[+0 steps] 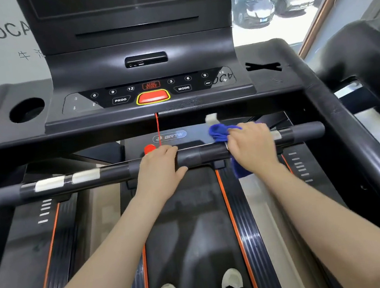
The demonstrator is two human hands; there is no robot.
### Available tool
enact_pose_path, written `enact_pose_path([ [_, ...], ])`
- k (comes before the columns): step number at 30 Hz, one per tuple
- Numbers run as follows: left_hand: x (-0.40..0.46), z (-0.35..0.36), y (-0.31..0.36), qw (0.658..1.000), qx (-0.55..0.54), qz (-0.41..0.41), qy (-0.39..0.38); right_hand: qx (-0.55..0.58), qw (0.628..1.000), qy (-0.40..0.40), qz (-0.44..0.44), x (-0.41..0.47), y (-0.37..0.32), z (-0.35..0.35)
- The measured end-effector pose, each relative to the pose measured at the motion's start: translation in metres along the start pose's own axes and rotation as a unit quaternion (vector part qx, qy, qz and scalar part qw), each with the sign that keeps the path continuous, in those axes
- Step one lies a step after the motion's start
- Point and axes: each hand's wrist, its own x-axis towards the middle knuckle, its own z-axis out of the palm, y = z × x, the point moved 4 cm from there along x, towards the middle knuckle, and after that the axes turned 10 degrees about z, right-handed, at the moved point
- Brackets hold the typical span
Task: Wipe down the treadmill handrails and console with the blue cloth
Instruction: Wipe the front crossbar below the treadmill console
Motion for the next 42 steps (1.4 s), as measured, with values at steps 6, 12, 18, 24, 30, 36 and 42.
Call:
enact_pose_path([
  [6, 0.01, 0.0, 0.004, 0.998, 0.044, -0.035, -0.01, 0.016, 0.992, 0.025, 0.12, -0.006, 0.117, 0.009],
  [12, 0.011, -0.002, 0.008, 0.997, 0.021, -0.076, -0.015, 0.028, 0.982, 0.05, 0.18, -0.001, 0.076, 0.001],
  [18, 0.003, -0.001, 0.019, 0.994, 0.023, -0.102, 0.028, 0.109, 0.991, -0.001, 0.076, -0.012, -0.028, -0.003],
  [24, -0.001, 0.001, 0.025, 0.991, 0.007, -0.126, 0.048, 0.104, 0.994, 0.026, -0.029, -0.013, -0.007, 0.004],
  [30, -0.002, 0.003, 0.028, 0.991, 0.016, -0.117, 0.059, 0.039, 0.998, 0.039, 0.04, -0.015, 0.096, 0.005],
  [36, -0.003, -0.001, 0.029, 0.99, 0.008, -0.113, 0.083, 0.04, 0.984, 0.055, 0.164, -0.02, 0.119, 0.015],
  [42, 0.002, -0.006, 0.024, 0.987, -0.018, -0.13, 0.09, 0.073, 0.974, -0.038, 0.213, -0.013, 0.07, 0.007],
])
